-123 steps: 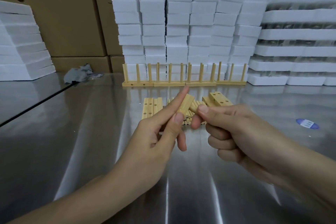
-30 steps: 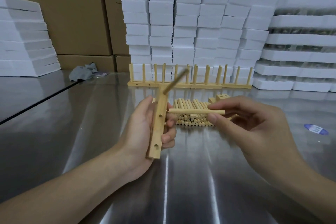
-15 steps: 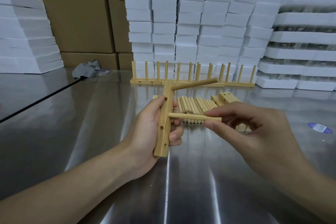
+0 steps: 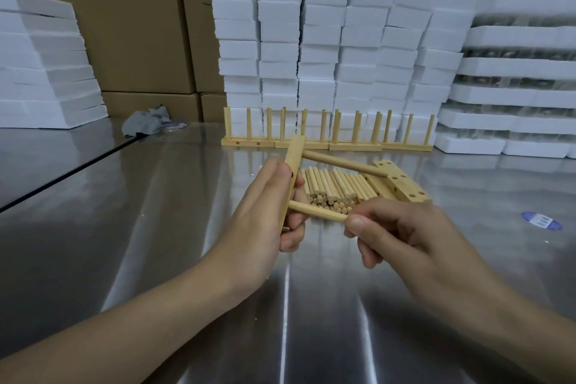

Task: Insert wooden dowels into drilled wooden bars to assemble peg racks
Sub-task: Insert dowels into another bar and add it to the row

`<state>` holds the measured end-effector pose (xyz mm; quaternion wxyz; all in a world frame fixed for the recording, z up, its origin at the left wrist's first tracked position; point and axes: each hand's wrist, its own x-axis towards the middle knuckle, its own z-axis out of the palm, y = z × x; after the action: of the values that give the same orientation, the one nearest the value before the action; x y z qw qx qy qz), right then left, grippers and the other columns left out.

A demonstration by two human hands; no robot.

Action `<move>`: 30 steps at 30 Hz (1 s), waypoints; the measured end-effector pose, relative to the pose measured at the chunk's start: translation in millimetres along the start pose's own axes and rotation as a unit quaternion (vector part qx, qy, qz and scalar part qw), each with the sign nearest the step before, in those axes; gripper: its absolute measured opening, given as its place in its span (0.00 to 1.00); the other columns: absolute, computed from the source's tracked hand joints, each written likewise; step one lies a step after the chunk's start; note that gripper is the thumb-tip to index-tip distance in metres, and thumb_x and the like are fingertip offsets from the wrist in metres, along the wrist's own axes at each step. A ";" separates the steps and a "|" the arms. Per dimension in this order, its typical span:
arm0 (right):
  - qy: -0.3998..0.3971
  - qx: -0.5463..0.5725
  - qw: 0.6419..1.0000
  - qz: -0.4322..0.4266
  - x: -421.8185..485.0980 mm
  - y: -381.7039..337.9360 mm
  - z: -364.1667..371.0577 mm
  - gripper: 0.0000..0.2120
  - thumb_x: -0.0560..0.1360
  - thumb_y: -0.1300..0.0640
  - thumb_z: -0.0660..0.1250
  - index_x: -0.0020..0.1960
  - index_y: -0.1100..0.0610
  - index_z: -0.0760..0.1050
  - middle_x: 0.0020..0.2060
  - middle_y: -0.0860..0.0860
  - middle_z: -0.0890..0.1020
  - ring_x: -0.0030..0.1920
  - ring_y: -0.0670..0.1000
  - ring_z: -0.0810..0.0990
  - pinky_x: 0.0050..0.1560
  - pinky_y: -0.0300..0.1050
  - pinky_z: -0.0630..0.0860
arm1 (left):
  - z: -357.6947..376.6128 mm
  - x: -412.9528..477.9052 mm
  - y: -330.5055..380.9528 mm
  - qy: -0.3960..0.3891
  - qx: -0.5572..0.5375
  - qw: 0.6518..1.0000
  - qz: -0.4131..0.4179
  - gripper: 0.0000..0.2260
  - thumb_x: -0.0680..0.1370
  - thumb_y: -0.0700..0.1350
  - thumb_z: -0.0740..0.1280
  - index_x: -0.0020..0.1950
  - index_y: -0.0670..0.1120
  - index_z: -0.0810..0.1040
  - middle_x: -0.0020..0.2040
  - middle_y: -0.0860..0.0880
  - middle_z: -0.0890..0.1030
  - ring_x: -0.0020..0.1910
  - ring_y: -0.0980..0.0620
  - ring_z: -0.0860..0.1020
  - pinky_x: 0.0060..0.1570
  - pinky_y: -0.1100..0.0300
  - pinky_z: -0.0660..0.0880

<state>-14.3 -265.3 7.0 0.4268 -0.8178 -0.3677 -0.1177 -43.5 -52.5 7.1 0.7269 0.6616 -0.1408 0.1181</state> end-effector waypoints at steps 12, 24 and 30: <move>-0.006 -0.079 0.995 -0.059 0.8 -16.4 15.3 0.17 0.86 0.39 0.56 0.39 0.37 0.71 0.31 0.36 0.75 0.32 0.41 0.75 0.35 0.30 0.67 | 18.9 -18.0 -8.9 -0.012 0.026 0.999 0.038 0.20 0.84 0.62 0.56 0.54 0.44 0.68 0.36 0.42 0.65 0.32 0.47 0.61 0.26 0.58 0.59; -0.212 0.358 0.874 0.251 4.1 -26.6 -2.7 0.22 0.81 0.41 0.68 0.37 0.56 0.74 0.26 0.48 0.58 0.26 0.47 0.54 0.24 0.35 0.57 | 25.8 -27.0 -7.1 -0.043 0.085 0.990 0.102 0.16 0.87 0.56 0.53 0.50 0.45 0.65 0.29 0.55 0.74 0.28 0.53 0.62 0.27 0.64 0.60; -0.166 0.162 0.960 0.158 23.0 -17.2 -21.1 0.27 0.78 0.28 0.64 0.49 0.50 0.85 0.29 0.47 0.70 0.30 0.46 0.68 0.31 0.39 0.68 | 18.0 -9.0 -1.9 0.053 0.080 0.989 0.109 0.17 0.86 0.59 0.53 0.49 0.49 0.72 0.30 0.50 0.71 0.25 0.54 0.67 0.23 0.63 0.63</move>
<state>-7.7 -264.0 42.0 0.4999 -0.7932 -0.3138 0.1498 -52.1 -70.5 3.6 0.6609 0.6913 -0.1628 0.2425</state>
